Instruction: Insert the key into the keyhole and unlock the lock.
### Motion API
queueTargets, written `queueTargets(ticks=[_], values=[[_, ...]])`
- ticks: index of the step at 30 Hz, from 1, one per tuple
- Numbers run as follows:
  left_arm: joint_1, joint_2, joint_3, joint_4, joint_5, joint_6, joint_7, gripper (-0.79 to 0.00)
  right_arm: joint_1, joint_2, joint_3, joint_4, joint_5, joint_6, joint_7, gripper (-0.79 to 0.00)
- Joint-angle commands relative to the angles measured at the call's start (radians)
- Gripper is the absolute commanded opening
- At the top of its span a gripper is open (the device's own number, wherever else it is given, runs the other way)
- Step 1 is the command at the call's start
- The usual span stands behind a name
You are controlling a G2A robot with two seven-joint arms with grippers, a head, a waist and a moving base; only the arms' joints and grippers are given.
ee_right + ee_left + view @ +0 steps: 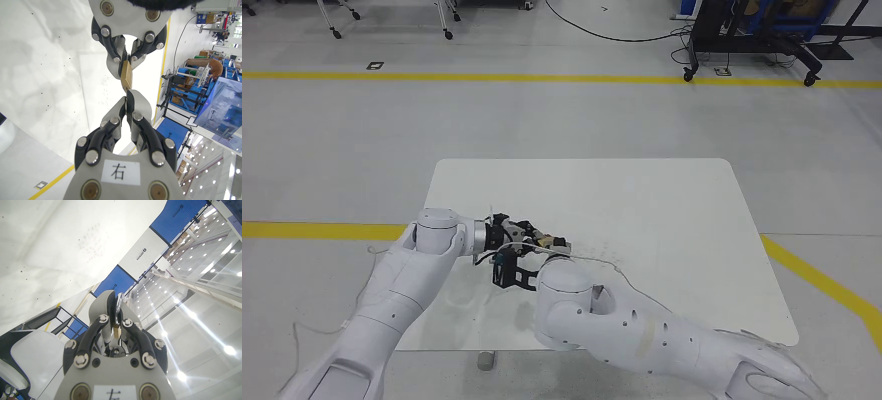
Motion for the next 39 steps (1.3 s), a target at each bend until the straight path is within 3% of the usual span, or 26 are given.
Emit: queueTargets(ticks=[1, 11, 24, 30, 39], values=[[0.000, 0.000, 0.001, 0.001, -0.002, -0.001, -0.001, -0.785, 0.002, -0.001, -0.001, 0.001, 0.002, 0.001, 0.001, -0.785], [-0.003, 0.002, -0.005, 0.014, -0.031, -0.005, -0.033, -0.785, -0.023, 0.004, 0.042, -0.043, 0.017, -0.028, -0.028, -0.785], [-0.013, 0.006, 0.004, 0.031, -0.031, -0.014, -0.101, -0.785, -0.220, 0.088, 0.252, -0.244, -0.026, -0.219, -0.234, -0.785], [-0.027, 0.005, 0.021, 0.047, -0.025, -0.003, -0.130, -0.785, -0.267, 0.108, 0.315, -0.243, -0.008, -0.296, -0.301, -0.785], [-0.041, 0.002, 0.041, 0.063, -0.017, -0.003, -0.145, -0.785, -0.270, 0.107, 0.313, -0.238, -0.012, -0.328, -0.335, -0.785]])
